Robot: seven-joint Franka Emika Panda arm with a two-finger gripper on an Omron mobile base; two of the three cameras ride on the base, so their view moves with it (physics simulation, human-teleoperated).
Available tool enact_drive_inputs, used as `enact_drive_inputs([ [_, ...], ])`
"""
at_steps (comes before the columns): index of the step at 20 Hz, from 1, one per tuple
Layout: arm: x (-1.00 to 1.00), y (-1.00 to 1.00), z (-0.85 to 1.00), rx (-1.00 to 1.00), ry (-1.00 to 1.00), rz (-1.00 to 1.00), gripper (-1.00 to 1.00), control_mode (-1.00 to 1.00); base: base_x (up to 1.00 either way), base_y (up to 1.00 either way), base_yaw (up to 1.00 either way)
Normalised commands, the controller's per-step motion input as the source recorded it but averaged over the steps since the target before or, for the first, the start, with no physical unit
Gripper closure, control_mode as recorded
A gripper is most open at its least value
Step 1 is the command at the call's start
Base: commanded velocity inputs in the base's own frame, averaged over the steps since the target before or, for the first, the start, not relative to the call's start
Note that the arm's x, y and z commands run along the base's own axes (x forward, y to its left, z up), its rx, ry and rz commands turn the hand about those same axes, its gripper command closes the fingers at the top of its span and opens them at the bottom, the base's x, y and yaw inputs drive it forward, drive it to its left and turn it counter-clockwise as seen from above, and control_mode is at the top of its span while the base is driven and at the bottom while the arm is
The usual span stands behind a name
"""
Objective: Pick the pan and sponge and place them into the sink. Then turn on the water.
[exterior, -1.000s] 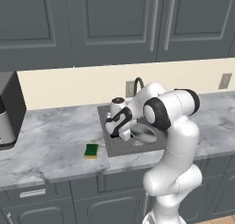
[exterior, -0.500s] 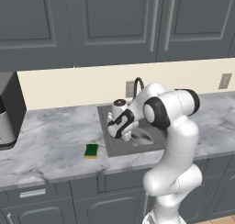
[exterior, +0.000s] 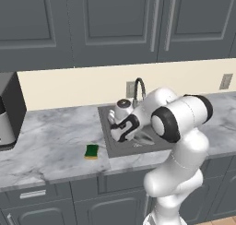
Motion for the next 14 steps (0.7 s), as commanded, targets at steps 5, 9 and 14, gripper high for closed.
enact_drive_inputs([
  [5,-0.35,0.02,0.47,0.01,-0.1,0.03,-1.0,-1.0,0.0,0.0,0.0],
  [9,-0.3,0.07,0.44,0.04,-0.04,0.03,-1.0,-1.0,0.0,0.0,0.0],
  [14,-0.25,0.09,0.4,0.02,0.0,0.07,-1.0,-1.0,0.0,0.0,0.0],
])
